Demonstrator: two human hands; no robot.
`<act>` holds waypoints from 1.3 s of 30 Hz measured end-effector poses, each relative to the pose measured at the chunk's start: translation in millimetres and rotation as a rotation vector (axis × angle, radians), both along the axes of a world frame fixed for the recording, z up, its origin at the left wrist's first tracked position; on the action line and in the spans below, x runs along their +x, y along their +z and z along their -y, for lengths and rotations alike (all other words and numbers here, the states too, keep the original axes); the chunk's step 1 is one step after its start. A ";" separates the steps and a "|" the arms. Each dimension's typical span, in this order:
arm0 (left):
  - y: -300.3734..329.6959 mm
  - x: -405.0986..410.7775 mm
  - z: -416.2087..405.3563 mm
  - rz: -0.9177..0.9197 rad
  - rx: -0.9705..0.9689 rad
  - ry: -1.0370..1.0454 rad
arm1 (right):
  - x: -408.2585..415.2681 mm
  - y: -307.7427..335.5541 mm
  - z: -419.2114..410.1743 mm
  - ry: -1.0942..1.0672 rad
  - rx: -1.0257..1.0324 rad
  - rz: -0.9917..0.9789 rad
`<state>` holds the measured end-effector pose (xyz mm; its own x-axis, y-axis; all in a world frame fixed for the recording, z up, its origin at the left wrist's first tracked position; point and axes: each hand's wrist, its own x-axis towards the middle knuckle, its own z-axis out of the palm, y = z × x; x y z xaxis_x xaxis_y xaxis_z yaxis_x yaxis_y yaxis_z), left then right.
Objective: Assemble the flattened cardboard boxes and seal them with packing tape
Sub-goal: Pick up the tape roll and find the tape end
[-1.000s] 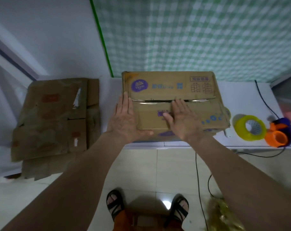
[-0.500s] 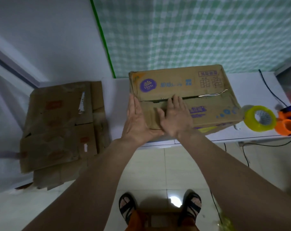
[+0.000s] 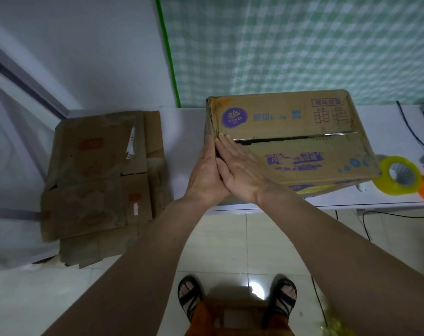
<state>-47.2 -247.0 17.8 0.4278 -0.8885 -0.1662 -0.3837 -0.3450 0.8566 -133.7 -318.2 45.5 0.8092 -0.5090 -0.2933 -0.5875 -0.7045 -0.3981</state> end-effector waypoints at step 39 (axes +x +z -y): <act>17.0 -8.9 7.7 0.455 0.308 -0.179 | -163.1 -15.3 135.0 -0.343 -0.418 -0.193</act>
